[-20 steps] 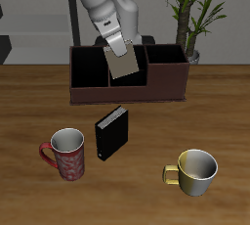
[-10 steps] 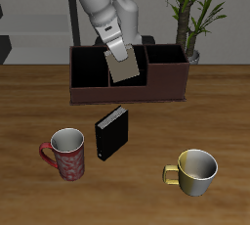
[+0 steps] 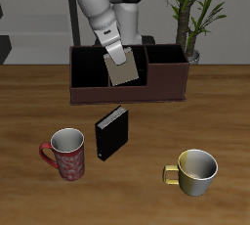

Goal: Place the yellow book into the back desk caddy's front compartment

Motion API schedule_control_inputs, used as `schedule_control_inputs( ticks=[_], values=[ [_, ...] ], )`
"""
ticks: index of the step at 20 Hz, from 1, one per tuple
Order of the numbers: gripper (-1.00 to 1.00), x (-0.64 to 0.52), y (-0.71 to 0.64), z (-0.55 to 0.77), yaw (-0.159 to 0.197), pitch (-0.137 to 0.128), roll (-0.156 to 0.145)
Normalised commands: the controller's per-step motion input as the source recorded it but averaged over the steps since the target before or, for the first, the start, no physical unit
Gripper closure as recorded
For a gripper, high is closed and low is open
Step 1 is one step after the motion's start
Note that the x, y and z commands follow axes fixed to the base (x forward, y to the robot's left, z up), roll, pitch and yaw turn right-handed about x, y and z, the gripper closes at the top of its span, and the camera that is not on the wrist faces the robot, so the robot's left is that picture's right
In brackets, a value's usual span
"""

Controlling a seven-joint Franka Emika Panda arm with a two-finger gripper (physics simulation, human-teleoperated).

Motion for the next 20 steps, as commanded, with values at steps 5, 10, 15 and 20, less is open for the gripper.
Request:
schedule_control_inputs(
  ticks=[5, 10, 15, 20],
  values=[
    [1.0, 0.06, 0.09, -0.09, -0.029, 0.009, 0.01],
    [1.0, 0.04, 0.08, -0.02, -0.011, -0.001, 0.018],
    [1.0, 0.08, 0.12, -0.04, -0.018, 0.003, 0.019],
    [1.0, 0.02, 0.11, -0.06, -0.023, 0.011, 0.022]
  ],
)
